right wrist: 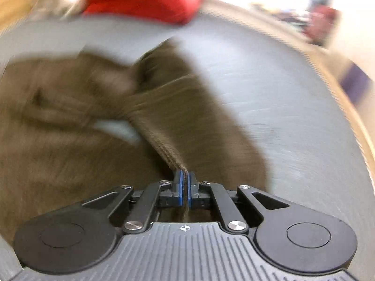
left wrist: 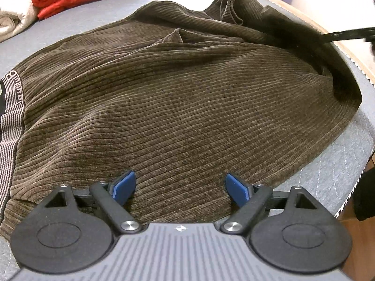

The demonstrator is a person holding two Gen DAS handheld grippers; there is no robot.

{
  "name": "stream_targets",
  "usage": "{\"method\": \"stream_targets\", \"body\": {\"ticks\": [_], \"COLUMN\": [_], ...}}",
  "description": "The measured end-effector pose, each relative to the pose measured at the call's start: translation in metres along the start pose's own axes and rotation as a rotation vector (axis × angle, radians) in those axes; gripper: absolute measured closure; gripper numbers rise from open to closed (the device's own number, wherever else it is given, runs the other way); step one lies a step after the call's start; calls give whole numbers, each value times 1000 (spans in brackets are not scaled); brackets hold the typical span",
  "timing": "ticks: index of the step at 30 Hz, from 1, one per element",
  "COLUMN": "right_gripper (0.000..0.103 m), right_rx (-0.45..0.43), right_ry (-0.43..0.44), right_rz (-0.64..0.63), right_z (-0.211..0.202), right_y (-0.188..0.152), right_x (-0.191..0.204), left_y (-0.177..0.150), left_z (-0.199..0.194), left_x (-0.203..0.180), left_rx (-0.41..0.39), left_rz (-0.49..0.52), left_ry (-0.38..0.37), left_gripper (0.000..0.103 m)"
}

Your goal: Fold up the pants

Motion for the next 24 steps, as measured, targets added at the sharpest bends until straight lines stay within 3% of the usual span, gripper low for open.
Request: {"method": "stream_targets", "body": {"ticks": [3,7,11,14,17,19,21,24], "right_gripper": [100,101,103,101,94,59,43,38], "right_rx": [-21,32,265,354,266,171,91,-4], "right_ry": [3,-63,-146,-138,-162,-137,-146,-116], "right_rz": [191,337,384,477,598,674,685,607], "right_z": [-29,-54,-52,-55,-69,-77,-83,-83], "right_y": [-20,-80,-166,-205,-207,-195,-184,-164], "right_x": [-54,-116,-158,-183,-205,-212,-213,-200], "left_y": [0,1,3,4,2,1,1,0], "left_z": [0,0,3,4,4,3,3,3], "left_x": [1,3,3,1,0,0,0,-1], "left_rx": [0,5,13,15,10,7,4,2], "left_rz": [0,0,-6,0,1,0,4,6], "left_ry": [-2,-5,-6,2,4,3,6,10], "left_gripper": [15,15,11,10,10,10,10,9]}}
Point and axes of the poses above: each gripper's, at about its wrist camera, not at the fingertips, and z roughly the way its jaws point, x to its left, y to its top, the point moved 5 cm from there along z, roughly the way its jaws point, and after that the axes turned 9 degrees about -y, right-handed, at the moved point
